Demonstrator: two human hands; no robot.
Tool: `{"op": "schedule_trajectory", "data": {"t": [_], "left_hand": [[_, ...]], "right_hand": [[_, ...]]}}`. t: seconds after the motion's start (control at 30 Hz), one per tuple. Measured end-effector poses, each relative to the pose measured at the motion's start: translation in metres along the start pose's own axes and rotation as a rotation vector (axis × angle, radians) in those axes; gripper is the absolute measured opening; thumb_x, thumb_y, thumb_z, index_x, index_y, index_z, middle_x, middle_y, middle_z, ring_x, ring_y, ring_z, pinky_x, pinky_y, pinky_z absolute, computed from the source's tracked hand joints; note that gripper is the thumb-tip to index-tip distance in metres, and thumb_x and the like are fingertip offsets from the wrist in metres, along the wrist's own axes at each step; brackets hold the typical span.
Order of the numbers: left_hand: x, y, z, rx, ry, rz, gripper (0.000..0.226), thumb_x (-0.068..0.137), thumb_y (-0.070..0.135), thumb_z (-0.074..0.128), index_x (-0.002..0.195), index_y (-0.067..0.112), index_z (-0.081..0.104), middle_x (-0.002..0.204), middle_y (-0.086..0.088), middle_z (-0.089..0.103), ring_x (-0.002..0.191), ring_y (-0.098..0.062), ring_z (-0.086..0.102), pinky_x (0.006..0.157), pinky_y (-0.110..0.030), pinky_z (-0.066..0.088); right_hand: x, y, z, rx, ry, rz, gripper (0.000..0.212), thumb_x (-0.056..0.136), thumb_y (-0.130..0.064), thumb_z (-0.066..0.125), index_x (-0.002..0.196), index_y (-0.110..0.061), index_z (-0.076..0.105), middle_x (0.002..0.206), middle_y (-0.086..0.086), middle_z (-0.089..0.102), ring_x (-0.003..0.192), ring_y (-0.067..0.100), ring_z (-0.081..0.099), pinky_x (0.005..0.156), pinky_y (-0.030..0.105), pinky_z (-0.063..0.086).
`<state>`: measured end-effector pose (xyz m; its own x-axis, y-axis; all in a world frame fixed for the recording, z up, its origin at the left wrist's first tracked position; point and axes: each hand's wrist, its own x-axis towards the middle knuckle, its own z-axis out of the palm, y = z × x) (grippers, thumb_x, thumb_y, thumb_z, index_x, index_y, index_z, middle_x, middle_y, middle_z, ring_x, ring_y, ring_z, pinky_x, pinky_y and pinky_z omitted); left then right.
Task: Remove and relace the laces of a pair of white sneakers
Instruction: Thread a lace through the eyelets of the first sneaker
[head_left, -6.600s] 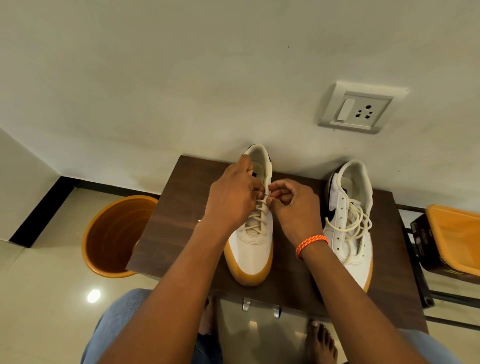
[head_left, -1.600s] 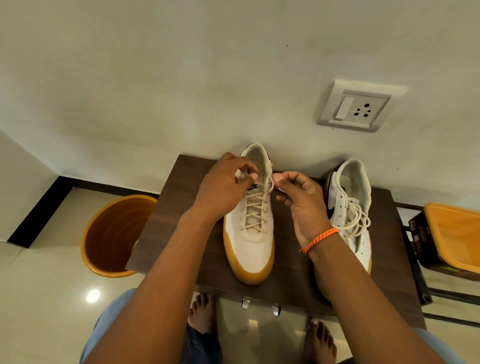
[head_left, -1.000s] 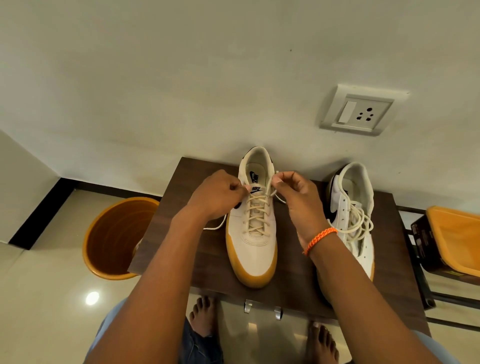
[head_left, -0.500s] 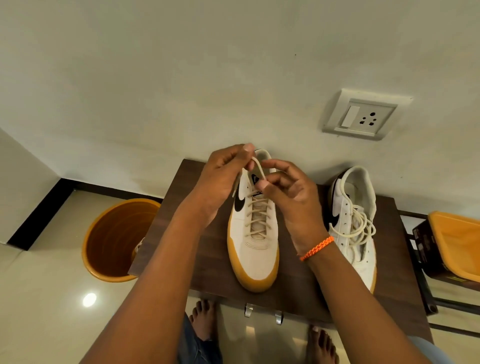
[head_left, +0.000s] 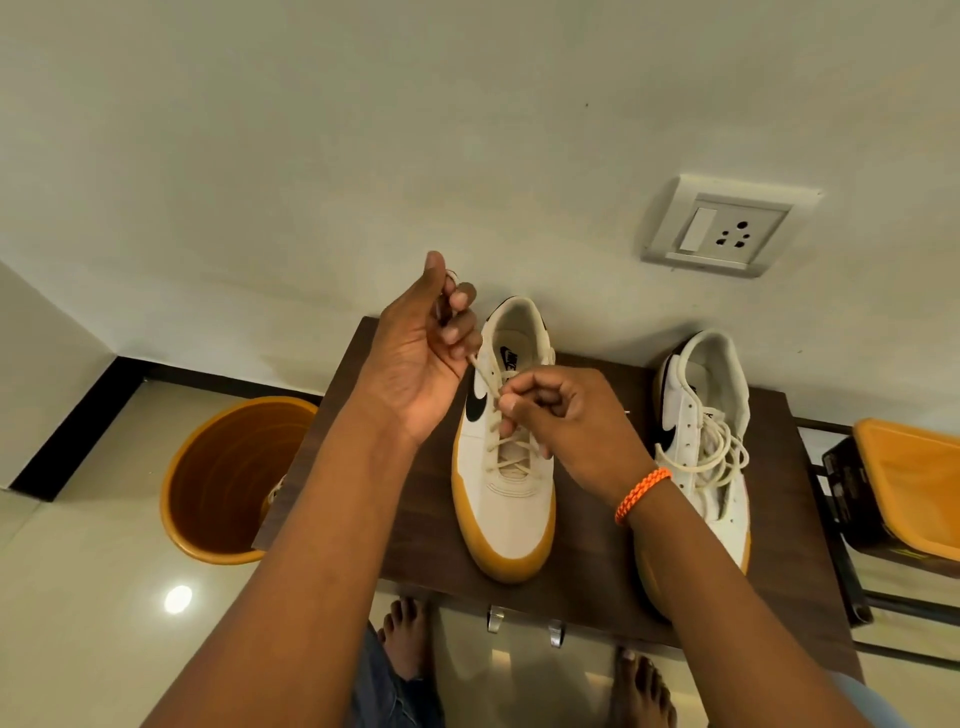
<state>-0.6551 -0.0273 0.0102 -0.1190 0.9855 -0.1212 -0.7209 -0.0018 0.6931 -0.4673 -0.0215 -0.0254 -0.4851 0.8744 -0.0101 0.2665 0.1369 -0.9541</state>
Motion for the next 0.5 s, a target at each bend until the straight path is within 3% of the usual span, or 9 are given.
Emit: {"op": "schedule_trajectory", "data": {"t": [0.1,0.2,0.27,0.33,0.4,0.5], "left_hand": [[-0.003,0.001,0.001,0.315,0.015,0.024,0.027,0.108,0.033,0.059,0.087,0.017,0.064,0.076,0.000,0.055,0.055,-0.007,0.033,0.055,-0.022,0.027],[-0.007,-0.006,0.006,0.789,-0.002,0.104,0.019,0.101,0.019,0.070,0.088,0.007,0.075,0.076,-0.006,0.063,0.057,-0.008,0.053,0.059,-0.020,0.046],[-0.007,-0.013,0.006,0.974,-0.087,0.077,0.013,0.100,0.015,0.071,0.096,0.006,0.080,0.082,-0.010,0.075,0.074,-0.021,0.070,0.077,-0.031,0.059],[-0.006,-0.017,0.004,1.062,-0.121,0.046,0.012,0.100,0.017,0.071,0.101,0.011,0.081,0.088,-0.009,0.078,0.088,-0.030,0.074,0.089,-0.044,0.060],[-0.004,-0.017,0.002,1.106,-0.136,0.052,0.009,0.100,0.018,0.072,0.103,0.015,0.080,0.086,-0.006,0.078,0.087,-0.030,0.074,0.089,-0.055,0.060],[-0.003,-0.017,0.001,1.140,-0.149,0.074,0.005,0.100,0.018,0.072,0.104,0.016,0.075,0.081,-0.003,0.077,0.080,-0.024,0.074,0.088,-0.052,0.060]], "right_hand": [[-0.002,0.001,0.002,0.012,-0.001,-0.005,0.012,0.101,-0.010,0.066,0.105,-0.010,0.078,0.087,0.002,0.079,0.069,0.012,0.072,0.057,0.020,0.051],[0.001,-0.001,-0.002,0.207,0.159,-0.047,0.022,0.104,-0.003,0.057,0.120,-0.006,0.073,0.099,0.009,0.078,0.075,0.021,0.073,0.060,0.025,0.054],[0.004,0.000,-0.007,0.333,0.194,-0.038,0.026,0.105,-0.005,0.057,0.128,-0.006,0.069,0.104,0.013,0.078,0.083,0.029,0.075,0.064,0.031,0.057],[0.006,0.002,-0.008,0.311,0.241,-0.047,0.024,0.103,-0.007,0.061,0.125,-0.005,0.070,0.097,0.014,0.077,0.080,0.026,0.074,0.065,0.033,0.059],[0.006,0.005,-0.008,0.246,0.323,-0.072,0.018,0.100,-0.005,0.065,0.115,-0.002,0.074,0.086,0.015,0.075,0.071,0.025,0.071,0.067,0.036,0.060],[0.007,0.006,-0.009,0.261,0.394,-0.082,0.012,0.098,-0.003,0.068,0.106,0.001,0.076,0.081,0.016,0.074,0.071,0.026,0.072,0.070,0.035,0.062]]}}
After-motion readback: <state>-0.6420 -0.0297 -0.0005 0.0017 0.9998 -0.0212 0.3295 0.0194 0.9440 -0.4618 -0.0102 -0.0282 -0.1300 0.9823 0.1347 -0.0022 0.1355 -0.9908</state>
